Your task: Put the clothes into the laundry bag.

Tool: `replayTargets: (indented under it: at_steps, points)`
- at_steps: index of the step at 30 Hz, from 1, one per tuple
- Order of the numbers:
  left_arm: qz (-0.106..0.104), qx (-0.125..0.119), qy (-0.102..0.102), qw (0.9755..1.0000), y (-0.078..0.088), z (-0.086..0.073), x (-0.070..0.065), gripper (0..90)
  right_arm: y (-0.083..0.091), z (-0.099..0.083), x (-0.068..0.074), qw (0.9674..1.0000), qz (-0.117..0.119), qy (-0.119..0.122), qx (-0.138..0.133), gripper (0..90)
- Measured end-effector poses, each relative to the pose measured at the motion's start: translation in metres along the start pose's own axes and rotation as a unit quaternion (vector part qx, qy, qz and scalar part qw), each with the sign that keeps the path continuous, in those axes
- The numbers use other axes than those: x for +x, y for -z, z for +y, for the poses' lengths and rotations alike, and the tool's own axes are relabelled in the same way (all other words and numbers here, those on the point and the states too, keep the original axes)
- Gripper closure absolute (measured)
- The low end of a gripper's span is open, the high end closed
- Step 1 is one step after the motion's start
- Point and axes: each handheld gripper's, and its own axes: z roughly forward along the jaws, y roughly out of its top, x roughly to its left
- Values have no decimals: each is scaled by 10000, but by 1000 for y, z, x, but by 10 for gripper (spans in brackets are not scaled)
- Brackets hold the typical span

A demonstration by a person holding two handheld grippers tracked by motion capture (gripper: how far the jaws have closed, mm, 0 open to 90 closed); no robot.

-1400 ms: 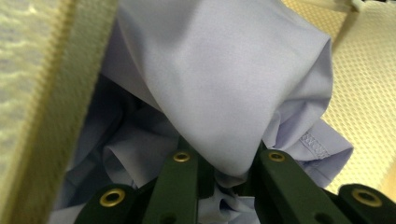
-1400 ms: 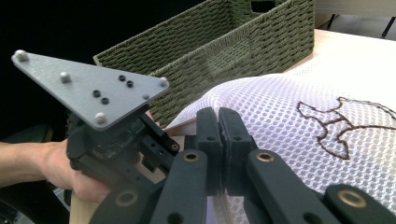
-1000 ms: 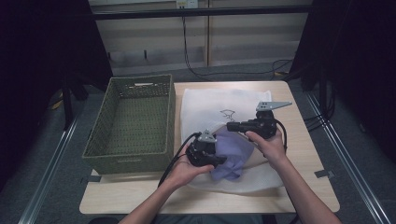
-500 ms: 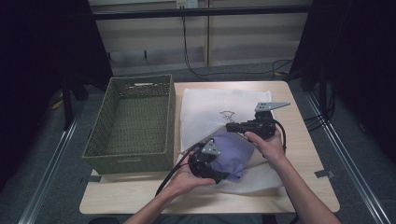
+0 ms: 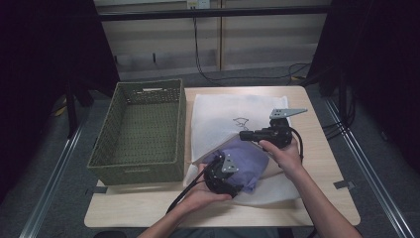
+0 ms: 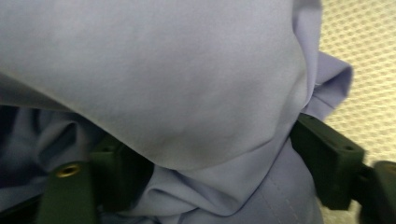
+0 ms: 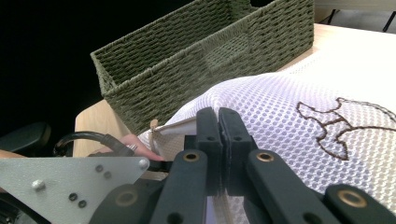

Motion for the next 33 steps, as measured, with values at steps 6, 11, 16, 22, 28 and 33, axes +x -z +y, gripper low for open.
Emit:
replayTargets:
  at_steps: [6,11,16,22,28,33]
  points:
    - [-81,2,196,9998,5,0,15,672,-1,1,1,10000,12,22,22,884]
    - [-153,-114,495,9986,9,5,24,808,-1,1,1,10000,20,5,20,884]
    - [-63,-316,802,9963,13,14,32,821,-1,2,2,10000,37,44,32,885]
    - [50,-425,937,9947,14,16,38,821,-1,2,3,10000,62,44,40,885]
    - [171,-525,1013,9933,15,26,43,821,-2,2,3,10000,71,28,59,885]
    - [332,-675,1219,9897,9,29,39,821,-1,1,4,10000,56,42,64,885]
